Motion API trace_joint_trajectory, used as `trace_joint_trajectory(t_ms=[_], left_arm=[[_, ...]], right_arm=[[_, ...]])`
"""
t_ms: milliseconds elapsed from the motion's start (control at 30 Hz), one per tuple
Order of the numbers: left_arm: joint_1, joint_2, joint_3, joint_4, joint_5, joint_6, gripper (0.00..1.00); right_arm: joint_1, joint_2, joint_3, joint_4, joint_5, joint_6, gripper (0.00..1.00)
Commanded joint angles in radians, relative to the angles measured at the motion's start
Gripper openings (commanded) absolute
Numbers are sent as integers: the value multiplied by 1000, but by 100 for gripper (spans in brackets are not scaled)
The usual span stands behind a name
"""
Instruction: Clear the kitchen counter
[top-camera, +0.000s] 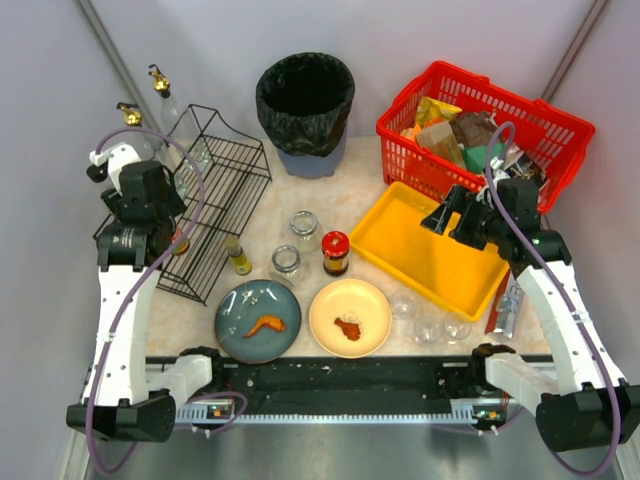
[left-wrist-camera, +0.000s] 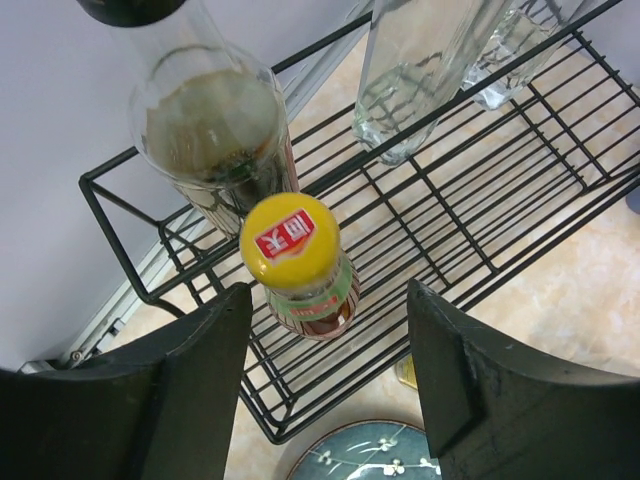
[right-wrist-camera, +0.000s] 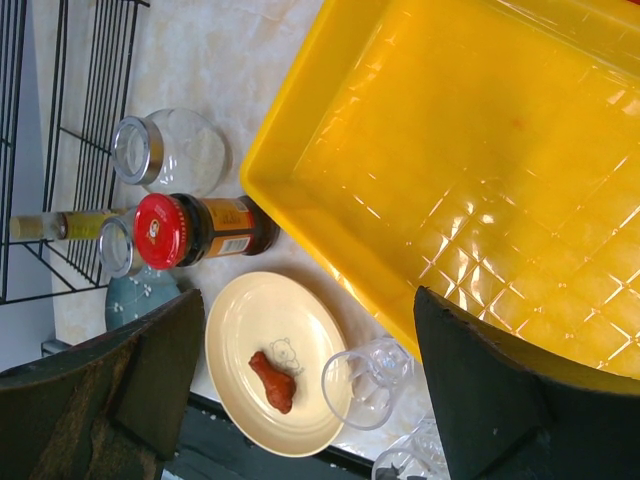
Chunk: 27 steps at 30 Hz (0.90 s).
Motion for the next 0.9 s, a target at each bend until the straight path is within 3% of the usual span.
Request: trace_joint_trajectory(t_ms=[0, 867], left_arm=[[4, -5, 42, 63, -25, 24, 69], [6, -30, 94, 56, 72, 67, 74]], right_arm=[[-12, -11, 6, 37, 4, 7, 84], [-13, 11, 34, 43, -2, 7, 84]])
